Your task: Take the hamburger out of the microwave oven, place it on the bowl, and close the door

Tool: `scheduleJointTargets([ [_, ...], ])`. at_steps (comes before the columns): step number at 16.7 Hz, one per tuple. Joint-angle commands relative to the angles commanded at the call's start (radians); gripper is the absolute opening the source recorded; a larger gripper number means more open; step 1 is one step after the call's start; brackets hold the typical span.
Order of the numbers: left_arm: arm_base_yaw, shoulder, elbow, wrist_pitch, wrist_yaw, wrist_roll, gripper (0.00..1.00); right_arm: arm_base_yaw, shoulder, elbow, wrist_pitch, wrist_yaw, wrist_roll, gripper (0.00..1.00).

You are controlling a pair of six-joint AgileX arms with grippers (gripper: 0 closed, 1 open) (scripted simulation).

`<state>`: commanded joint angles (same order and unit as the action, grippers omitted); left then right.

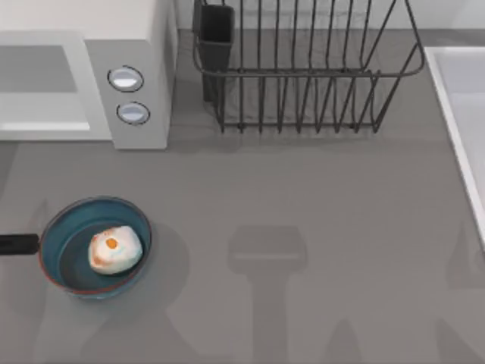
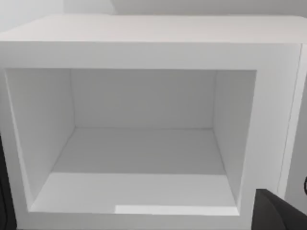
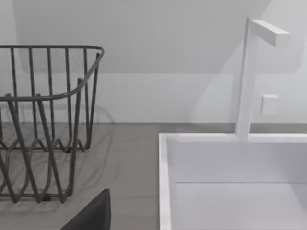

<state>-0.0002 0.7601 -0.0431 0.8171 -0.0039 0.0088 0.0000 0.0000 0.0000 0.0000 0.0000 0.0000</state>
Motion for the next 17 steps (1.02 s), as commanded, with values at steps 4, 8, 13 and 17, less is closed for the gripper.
scheduleJointTargets([
  [4, 0.029, 0.025, 0.030, -0.034, 0.027, 0.022, 0.00, 0.000, 0.000, 0.000, 0.000, 0.000, 0.000, 1.00],
  [8, 0.204, 0.176, 0.222, -0.215, 0.160, 0.144, 0.00, 0.000, 0.000, 0.000, 0.000, 0.000, 0.000, 1.00],
  [13, 0.527, 0.456, 0.685, -0.645, 0.379, 0.381, 0.00, 0.000, 0.000, 0.000, 0.000, 0.000, 0.000, 1.00],
  [17, 0.768, 0.682, 1.076, -1.037, 0.527, 0.589, 0.00, 0.000, 0.000, 0.000, 0.000, 0.000, 0.000, 1.00],
])
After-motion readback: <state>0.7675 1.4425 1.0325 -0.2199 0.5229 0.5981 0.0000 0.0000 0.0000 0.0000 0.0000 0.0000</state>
